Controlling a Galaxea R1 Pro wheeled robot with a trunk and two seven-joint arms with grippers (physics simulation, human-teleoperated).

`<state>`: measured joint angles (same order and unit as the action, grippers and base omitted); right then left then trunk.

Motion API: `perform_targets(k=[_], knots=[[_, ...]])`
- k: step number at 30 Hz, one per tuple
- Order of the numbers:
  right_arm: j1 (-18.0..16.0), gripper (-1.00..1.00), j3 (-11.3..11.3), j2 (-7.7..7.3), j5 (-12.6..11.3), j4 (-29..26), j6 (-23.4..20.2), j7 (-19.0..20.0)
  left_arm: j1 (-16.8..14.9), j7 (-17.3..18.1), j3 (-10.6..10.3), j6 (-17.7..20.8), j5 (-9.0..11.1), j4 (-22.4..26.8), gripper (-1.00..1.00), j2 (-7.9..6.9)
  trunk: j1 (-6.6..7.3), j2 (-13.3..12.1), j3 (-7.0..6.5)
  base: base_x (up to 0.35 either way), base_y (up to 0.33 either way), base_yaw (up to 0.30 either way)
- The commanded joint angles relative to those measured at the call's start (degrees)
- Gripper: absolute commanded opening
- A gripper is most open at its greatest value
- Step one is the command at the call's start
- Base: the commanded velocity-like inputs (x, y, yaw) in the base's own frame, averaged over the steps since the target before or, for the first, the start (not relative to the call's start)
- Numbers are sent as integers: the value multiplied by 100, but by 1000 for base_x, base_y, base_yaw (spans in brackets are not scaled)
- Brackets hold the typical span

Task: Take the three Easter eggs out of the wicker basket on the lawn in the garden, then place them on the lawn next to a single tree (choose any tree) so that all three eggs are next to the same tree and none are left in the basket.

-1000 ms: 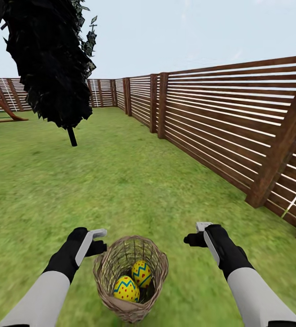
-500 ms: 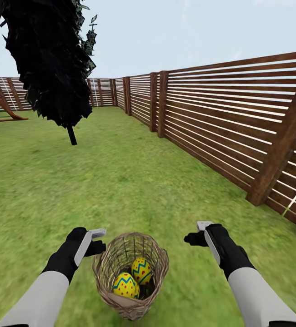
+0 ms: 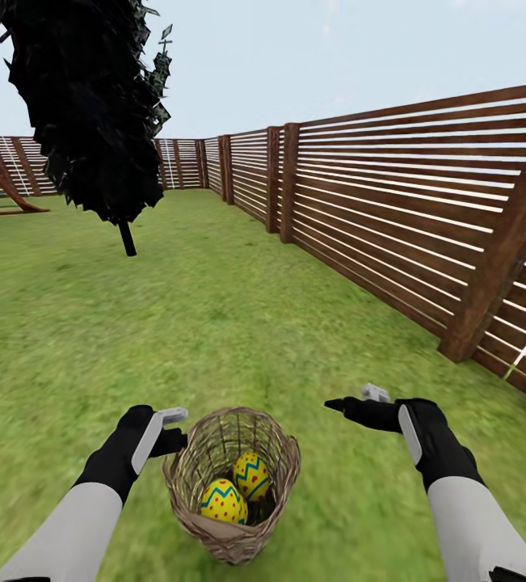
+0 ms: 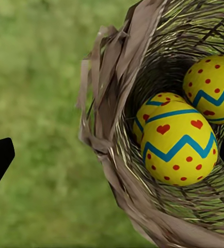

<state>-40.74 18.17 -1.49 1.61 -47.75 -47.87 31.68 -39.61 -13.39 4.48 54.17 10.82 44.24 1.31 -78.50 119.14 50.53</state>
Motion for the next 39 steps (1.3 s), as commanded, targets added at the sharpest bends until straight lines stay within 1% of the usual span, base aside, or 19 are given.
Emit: perform_targets(k=[1,2,10,13,19,31,39], knots=[[-4,100,30,5,20,-1,-29,57,-3,-50,18,16,61,6,100,3,-22,44,24,0,0,0],[-4,100,36,6,21,1,-29,65,-3,-50,18,16,61,6,100,4,-44,84,42,0,0,0],[-3,100,45,11,25,-6,-27,78,-3,-54,18,-18,61,13,100,5,-44,84,42,1,0,0],[-4,100,40,20,30,-6,-29,81,-3,-52,18,-26,61,-12,100,4,-44,84,42,150,21,0],[-4,100,38,18,32,-6,-29,84,-3,-50,18,-29,67,-8,100,-148,-44,84,42,261,9,0],[-3,100,38,17,33,-6,-29,84,-3,-50,18,-73,61,-2,100,-164,-44,84,42,19,0,0],[-4,100,38,19,33,-6,-29,91,-3,-50,18,-73,61,-18,100,-160,-219,405,185,0,0,0]])
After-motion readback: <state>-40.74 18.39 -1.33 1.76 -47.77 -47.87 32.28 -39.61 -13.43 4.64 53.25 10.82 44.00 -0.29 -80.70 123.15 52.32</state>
